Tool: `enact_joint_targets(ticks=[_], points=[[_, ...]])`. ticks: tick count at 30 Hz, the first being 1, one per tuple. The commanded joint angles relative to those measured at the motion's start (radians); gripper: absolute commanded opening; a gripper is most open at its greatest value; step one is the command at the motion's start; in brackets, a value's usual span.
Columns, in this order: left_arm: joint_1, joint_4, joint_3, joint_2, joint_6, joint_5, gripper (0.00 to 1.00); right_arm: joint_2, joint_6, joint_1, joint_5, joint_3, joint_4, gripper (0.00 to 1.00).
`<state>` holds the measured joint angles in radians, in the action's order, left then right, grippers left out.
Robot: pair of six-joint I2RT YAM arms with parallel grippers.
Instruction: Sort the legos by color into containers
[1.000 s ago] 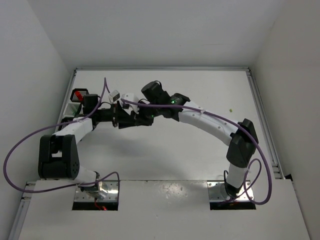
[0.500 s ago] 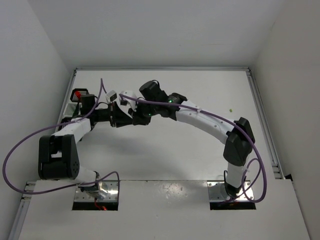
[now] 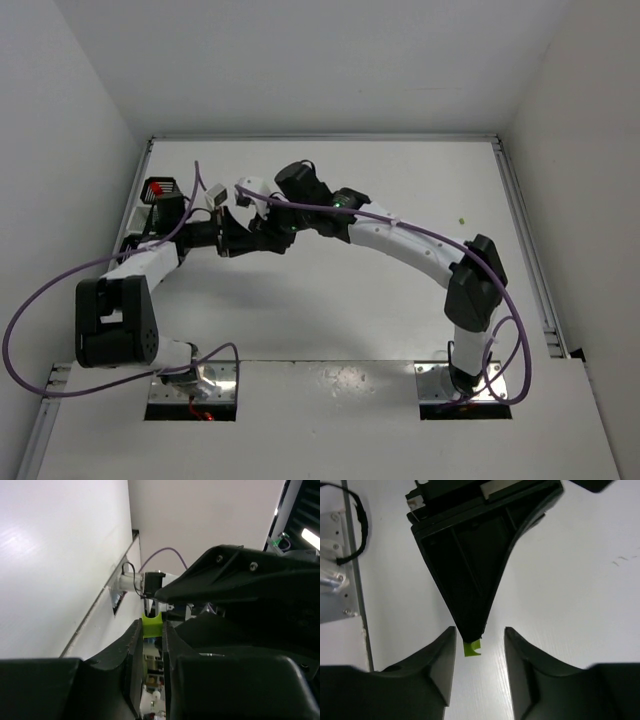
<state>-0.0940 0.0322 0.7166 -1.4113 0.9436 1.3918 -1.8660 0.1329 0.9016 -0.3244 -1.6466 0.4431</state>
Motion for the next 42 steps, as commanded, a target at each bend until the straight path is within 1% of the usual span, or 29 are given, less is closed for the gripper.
enact_joint_targets(ticks=[1, 2, 3, 6, 7, 8, 9, 10, 11, 12, 13, 14, 15, 16, 17, 19, 21, 22, 23, 24, 25, 27, 28, 31, 33, 36, 37, 40, 42], points=[[-0.058, -0.055, -0.006, 0.038, -0.083, -0.002, 0.00, 0.025, -0.012, -0.001, 0.030, -0.030, -0.110, 0.44], [-0.073, -0.069, -0.006, 0.047, -0.103, -0.016, 0.00, 0.037, -0.012, -0.001, 0.030, -0.030, -0.098, 0.53], [-0.085, -0.086, -0.006, 0.048, -0.123, -0.025, 0.00, 0.037, -0.003, -0.001, 0.030, -0.019, -0.098, 0.56], [-0.139, -0.159, 0.012, 0.057, -0.210, -0.037, 0.00, 0.085, 0.007, -0.010, 0.053, 0.025, -0.080, 0.57], [-0.168, -0.185, 0.048, 0.057, -0.238, -0.046, 0.00, 0.097, 0.016, -0.010, 0.053, 0.039, -0.066, 0.57], [-0.183, -0.237, 0.085, 0.043, -0.364, -0.047, 0.00, 0.129, 0.016, -0.023, 0.082, 0.056, -0.057, 0.57], [-0.203, -0.460, 0.139, 0.025, -0.475, -0.081, 0.00, 0.148, 0.016, -0.023, 0.099, 0.098, -0.057, 0.57], [-0.223, -0.608, 0.203, -0.001, -0.608, -0.109, 0.00, 0.169, 0.016, -0.050, 0.131, 0.125, -0.057, 0.58], [-0.254, -0.750, 0.354, -0.065, -0.872, -0.147, 0.00, 0.192, 0.016, -0.065, 0.145, 0.152, -0.047, 0.58], [-0.268, -0.982, 0.432, -0.099, -0.993, -0.228, 0.00, 0.238, 0.016, -0.082, 0.160, 0.210, -0.047, 0.59], [-0.285, -1.067, 0.498, -0.133, -1.091, -0.255, 0.00, 0.260, 0.016, -0.120, 0.188, 0.240, -0.047, 0.59], [-0.326, -1.128, 0.599, -0.162, -1.202, -0.279, 0.00, 0.278, 0.016, -0.144, 0.188, 0.266, -0.047, 0.59], [-0.352, -1.161, 0.634, -0.194, -1.212, -0.310, 0.00, 0.295, 0.016, -0.167, 0.188, 0.319, -0.047, 0.59], [-0.378, -1.161, 0.662, -0.195, -1.201, -0.391, 0.00, 0.333, 0.016, -0.188, 0.203, 0.347, -0.047, 0.59], [-0.426, -1.146, 0.700, -0.195, -1.168, -0.442, 0.00, 0.350, 0.016, -0.235, 0.203, 0.370, -0.037, 0.59], [-0.461, -1.106, 0.733, -0.167, -1.168, -0.581, 0.00, 0.380, 0.016, -0.286, 0.203, 0.418, -0.024, 0.59], [-0.473, -1.079, 0.757, -0.132, -1.166, -0.680, 0.00, 0.412, 0.016, -0.363, 0.203, 0.439, -0.002, 0.59], [-0.474, -1.051, 0.758, -0.092, -1.166, -0.785, 0.00, 0.412, 0.016, -0.387, 0.203, 0.450, 0.011, 0.59], [-0.474, -1.034, 0.758, -0.072, -1.166, -0.836, 0.00, 0.424, 0.016, -0.412, 0.193, 0.450, 0.023, 0.59], [-0.474, -1.025, 0.758, -0.055, -1.166, -0.885, 0.00, 0.424, 0.016, -0.461, 0.193, 0.450, 0.048, 0.59], [-0.474, -1.005, 0.758, -0.028, -1.166, -0.993, 0.00, 0.424, 0.016, -0.511, 0.193, 0.450, 0.074, 0.59], [-0.474, -0.991, 0.758, -0.006, -1.178, -1.083, 0.00, 0.404, 0.016, -0.565, 0.170, 0.450, 0.107, 0.59], [-0.474, -0.962, 0.739, 0.003, -1.187, -1.165, 0.00, 0.395, 0.016, -0.593, 0.154, 0.440, 0.123, 0.59], [-0.474, -0.904, 0.673, 0.034, -1.218, -1.273, 0.00, 0.366, 0.007, -0.691, 0.107, 0.429, 0.164, 0.59], [-0.474, -0.882, 0.643, 0.046, -1.229, -1.303, 0.00, 0.344, 0.007, -0.746, 0.107, 0.406, 0.190, 0.59], [-0.474, -0.850, 0.592, 0.046, -1.241, -1.312, 0.00, 0.306, 0.007, -0.800, 0.076, 0.377, 0.241, 0.59], [-0.474, -0.841, 0.565, 0.046, -1.250, -1.312, 0.00, 0.306, 0.017, -0.837, 0.067, 0.364, 0.268, 0.59], [-0.474, -0.818, 0.541, 0.022, -1.261, -1.321, 0.00, 0.292, 0.027, -0.901, 0.047, 0.364, 0.299, 0.62], [-0.474, -0.818, 0.531, 0.008, -1.261, -1.309, 0.02, 0.292, 0.027, -0.929, 0.035, 0.364, 0.299, 0.63]])
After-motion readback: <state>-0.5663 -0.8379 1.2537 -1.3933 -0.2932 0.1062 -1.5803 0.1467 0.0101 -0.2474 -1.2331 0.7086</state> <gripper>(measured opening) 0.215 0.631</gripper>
